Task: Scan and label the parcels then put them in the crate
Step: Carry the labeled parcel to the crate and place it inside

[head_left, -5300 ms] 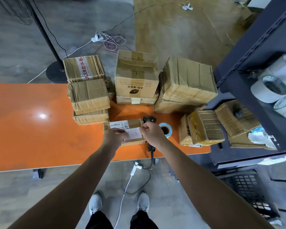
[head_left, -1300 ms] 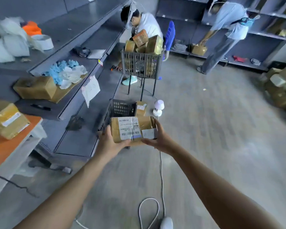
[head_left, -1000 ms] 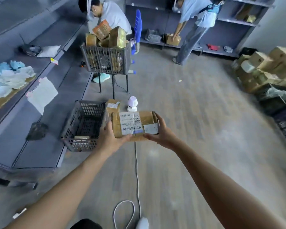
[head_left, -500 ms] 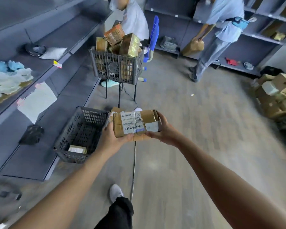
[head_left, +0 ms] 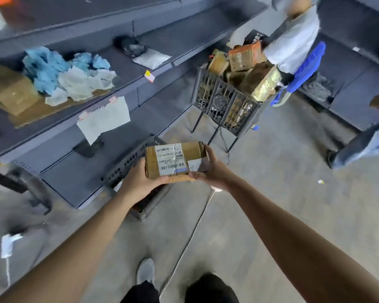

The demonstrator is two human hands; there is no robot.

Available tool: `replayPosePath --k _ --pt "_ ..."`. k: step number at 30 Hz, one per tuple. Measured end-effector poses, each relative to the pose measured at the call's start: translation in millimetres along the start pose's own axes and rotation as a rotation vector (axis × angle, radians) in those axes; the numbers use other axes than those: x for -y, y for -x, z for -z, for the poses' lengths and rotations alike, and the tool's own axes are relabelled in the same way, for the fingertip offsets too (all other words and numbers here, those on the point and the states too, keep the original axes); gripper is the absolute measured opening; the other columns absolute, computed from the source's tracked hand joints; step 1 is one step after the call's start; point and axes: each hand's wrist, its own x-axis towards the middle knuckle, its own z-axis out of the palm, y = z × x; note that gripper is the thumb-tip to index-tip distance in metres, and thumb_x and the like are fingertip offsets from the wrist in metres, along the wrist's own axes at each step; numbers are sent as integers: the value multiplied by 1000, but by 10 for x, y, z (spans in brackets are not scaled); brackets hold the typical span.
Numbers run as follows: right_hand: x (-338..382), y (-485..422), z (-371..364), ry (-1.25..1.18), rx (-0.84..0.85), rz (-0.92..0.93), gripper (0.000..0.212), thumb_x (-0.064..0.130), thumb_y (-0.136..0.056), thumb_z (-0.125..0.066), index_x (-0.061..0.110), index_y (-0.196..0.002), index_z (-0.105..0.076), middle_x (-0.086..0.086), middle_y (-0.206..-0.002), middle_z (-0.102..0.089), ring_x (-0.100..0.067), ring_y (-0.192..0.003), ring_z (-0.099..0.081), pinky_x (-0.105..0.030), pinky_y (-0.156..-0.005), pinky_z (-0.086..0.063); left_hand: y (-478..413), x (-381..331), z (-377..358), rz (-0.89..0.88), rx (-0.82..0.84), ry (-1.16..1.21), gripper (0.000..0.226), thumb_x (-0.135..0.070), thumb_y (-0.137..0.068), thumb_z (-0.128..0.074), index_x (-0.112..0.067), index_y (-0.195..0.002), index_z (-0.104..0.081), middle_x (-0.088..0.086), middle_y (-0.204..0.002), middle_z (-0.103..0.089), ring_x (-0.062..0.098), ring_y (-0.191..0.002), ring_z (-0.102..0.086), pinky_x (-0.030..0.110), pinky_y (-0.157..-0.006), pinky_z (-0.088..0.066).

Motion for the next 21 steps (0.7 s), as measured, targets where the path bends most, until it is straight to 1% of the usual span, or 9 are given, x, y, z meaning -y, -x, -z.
replayPosePath --k 2,4,6,7,9,11,14,17,21 --pt "-194 -467 22 61 26 46 121 87 -50 -70 64 -138 10 -5 -146 -49 -31 -134 -44 -54 -110 -36 -137 -49 22 55 -46 27 59 -34 -78 -77 -26 -128 -46 -17 -109 -50 9 -104 -50 24 -81 -37" --pt "-285 -864 92 119 76 67 118 95 -44 -62 67 -132 11 -12 -130 -60 -33 -121 -55 -56 -103 -43 -310 -61 -2 95 -77 76 70 -36 -72 -81 -27 -131 -44 -18 -110 -50 6 -105 -50 26 -89 -40" --pt "-151 -1037 193 130 126 92 123 81 -57 -72 52 -144 10 -13 -117 -67 -28 -106 -63 -50 -98 -49 -483 -90 -67 102 -102 126 79 -46 -61 -84 -30 -128 -47 -20 -111 -56 7 -109 -56 30 -96 -46" --pt "-156 -1174 245 126 163 107 121 62 -69 -79 39 -150 8 -12 -118 -66 -24 -103 -62 -43 -98 -49 -571 -131 -110 112 -122 126 77 -47 -60 -85 -31 -125 -48 -19 -114 -58 8 -111 -57 33 -98 -48" --pt "-252 -1496 349 105 234 147 108 33 -82 -79 31 -154 1 -3 -123 -58 -18 -104 -55 -30 -90 -43 -755 -205 -221 160 -165 109 65 -41 -65 -87 -35 -117 -48 -17 -116 -58 6 -110 -57 32 -97 -48" --pt "-346 -1805 456 95 264 209 105 28 -83 -79 29 -155 -2 8 -119 -46 -18 -108 -52 -24 -82 -40 -955 -304 -362 196 -206 127 60 -31 -68 -88 -36 -113 -47 -18 -113 -57 2 -103 -56 22 -90 -45" --pt "-443 -2222 508 86 330 283 101 24 -81 -81 26 -154 -11 16 -111 -50 -14 -112 -54 -7 -71 -41 -1277 -321 -588 270 -322 249 56 -17 -68 -87 -28 -112 -54 -15 -104 -60 4 -95 -58 13 -78 -42" --pt "-564 -2644 378 97 395 303 108 20 -78 -84 28 -156 -11 12 -121 -56 -13 -118 -54 -16 -88 -41 -1564 -119 -858 354 -408 326 42 -6 -74 -77 -22 -110 -63 -6 -108 -68 11 -96 -63 22 -77 -50" --pt "-850 -3186 -81 181 447 270 108 29 -75 -85 31 -156 -13 9 -138 -48 -13 -124 -49 -26 -100 -39 -1948 450 -1205 558 -482 402 48 3 -72 -64 -11 -118 -58 5 -102 -68 13 -78 -63 21 -54 -45"
